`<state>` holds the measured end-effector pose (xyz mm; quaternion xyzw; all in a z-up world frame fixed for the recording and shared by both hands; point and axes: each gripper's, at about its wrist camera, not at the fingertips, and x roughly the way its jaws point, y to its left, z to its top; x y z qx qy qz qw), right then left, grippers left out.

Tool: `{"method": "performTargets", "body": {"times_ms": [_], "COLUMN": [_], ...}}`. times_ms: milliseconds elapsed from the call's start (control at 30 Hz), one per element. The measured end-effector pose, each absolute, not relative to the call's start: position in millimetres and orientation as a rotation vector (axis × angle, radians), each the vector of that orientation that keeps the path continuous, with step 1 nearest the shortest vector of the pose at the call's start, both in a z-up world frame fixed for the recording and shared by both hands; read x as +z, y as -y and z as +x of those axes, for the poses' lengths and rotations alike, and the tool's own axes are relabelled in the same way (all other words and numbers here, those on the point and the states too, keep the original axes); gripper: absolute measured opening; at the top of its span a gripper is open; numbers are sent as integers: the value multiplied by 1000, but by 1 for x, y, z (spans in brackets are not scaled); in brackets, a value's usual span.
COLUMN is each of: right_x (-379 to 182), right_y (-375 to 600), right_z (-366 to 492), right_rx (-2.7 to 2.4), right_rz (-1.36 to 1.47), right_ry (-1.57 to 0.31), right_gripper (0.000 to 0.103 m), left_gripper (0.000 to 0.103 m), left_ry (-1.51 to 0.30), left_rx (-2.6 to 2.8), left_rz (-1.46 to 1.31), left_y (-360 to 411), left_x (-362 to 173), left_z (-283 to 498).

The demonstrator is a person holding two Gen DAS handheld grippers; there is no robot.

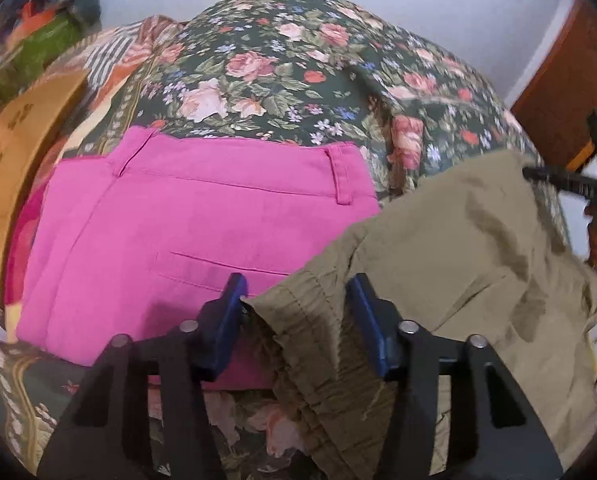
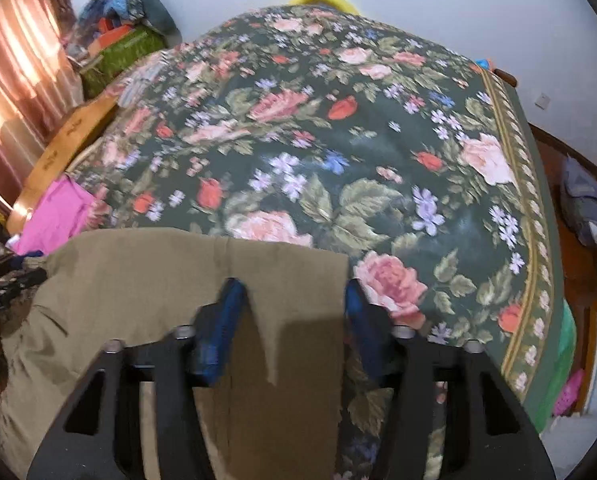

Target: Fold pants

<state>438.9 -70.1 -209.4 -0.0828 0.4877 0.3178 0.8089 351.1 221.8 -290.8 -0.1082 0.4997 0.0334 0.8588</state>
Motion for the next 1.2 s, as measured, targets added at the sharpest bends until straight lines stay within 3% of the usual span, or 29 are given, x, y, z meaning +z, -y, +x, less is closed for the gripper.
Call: {"method": "performTargets", "body": {"times_ms": [67,100,167,200,233,800,1200], "right_x": [-207,-205,-198,-194,-189,-47,-24], "right_y": [70,72,74,74,74,113,158], "right_z": [440,440,438,435,431,371,271], "right_rx": [646,645,643,638,634,646,661], "right_rz": [-174,-159,-132,-137,-142,14,44], "right_ry": [-1034,-1034,-1005,-984,-961,-651,-620], "right_gripper": [14,13,12,12,12,12,11], "left_gripper": [39,30,27,13,12,9,9], "left_ry": [-1049,-1046,-1038,-1032,-1026,-752,-722], "left_rx": [73,83,82,79,78,23,-41], "left_rz": [-203,-186,-176,-180,-184,-159,-138], "left_y": [-217,-215,-215,-215,-216,-186,-152], "left_x": [-288,-286,-280,-276,-270,-126,-94], "left_z": [350,349,347,346,345,304,238]}}
